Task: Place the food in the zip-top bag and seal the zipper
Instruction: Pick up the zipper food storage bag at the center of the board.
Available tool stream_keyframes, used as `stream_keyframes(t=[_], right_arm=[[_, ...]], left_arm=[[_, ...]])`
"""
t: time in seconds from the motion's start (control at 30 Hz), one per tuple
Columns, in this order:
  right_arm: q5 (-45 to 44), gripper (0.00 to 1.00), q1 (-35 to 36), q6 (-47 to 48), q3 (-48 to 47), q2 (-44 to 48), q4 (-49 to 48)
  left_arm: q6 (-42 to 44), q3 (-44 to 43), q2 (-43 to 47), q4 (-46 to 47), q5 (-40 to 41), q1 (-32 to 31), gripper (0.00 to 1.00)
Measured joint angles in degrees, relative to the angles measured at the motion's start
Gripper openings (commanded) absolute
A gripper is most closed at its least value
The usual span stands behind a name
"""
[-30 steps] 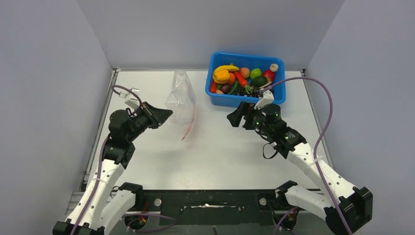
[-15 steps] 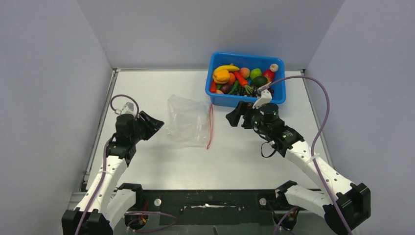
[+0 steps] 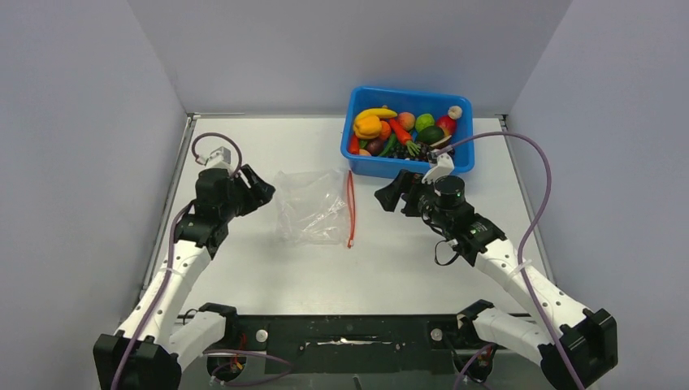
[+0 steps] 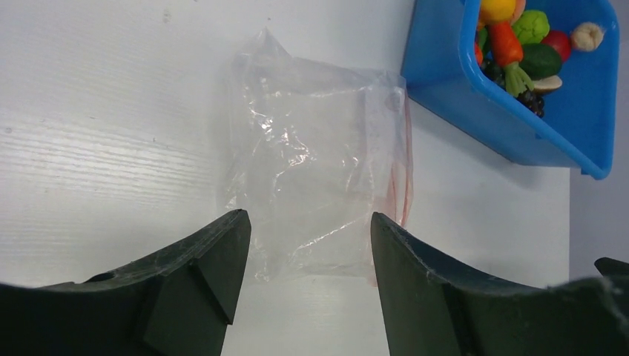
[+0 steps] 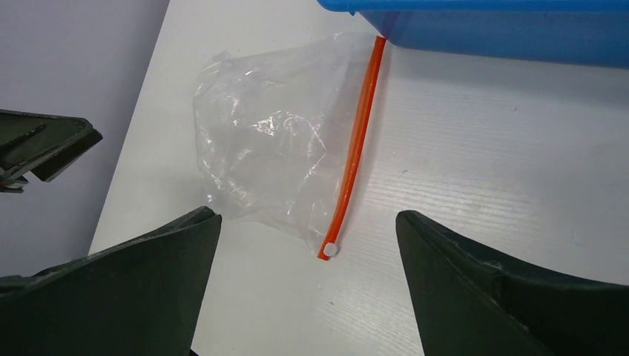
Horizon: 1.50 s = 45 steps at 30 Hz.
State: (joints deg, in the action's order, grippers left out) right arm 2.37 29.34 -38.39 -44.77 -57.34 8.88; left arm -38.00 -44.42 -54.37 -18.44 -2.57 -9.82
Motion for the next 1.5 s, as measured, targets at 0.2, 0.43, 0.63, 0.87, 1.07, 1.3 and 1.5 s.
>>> stream_keyframes(t=[0.2, 0.43, 0.63, 0.87, 1.07, 1.3, 1.5], right_arm=[[2.6, 0.81, 0.0, -5.6, 3.8, -2.0, -4.4], [6.7, 0.65, 0.0, -10.9, 3.8, -12.9, -12.8], [9.9, 0.65, 0.0, -13.1, 3.8, -24.2, -21.6], [12.3, 0.79, 0.3, -13.7, 0.0, -37.7, -28.0], [13.4, 0.80, 0.8, -15.9, -0.6, -44.5, -33.6], [13.9, 0.80, 1.6, -16.7, -2.4, -48.0, -35.9], [15.3, 0.78, 2.2, -16.5, -2.6, -48.2, -39.3]], left_arm=[[3.7, -3.6, -7.2, -0.7, 0.1, -4.4, 0.56], [7.3, -3.7, -13.2, -1.5, -6.0, -4.6, 0.56], [9.9, -3.3, -18.9, -1.9, -12.2, -3.9, 0.47], [13.0, -2.3, -25.7, -5.5, -13.6, -0.6, 0.46], [13.2, -2.2, -26.1, -6.4, -13.1, 1.9, 0.46], [13.2, -1.8, -26.1, -6.4, -13.2, 2.1, 0.45], [13.3, -1.8, -26.0, -6.3, -13.1, 2.1, 0.45]])
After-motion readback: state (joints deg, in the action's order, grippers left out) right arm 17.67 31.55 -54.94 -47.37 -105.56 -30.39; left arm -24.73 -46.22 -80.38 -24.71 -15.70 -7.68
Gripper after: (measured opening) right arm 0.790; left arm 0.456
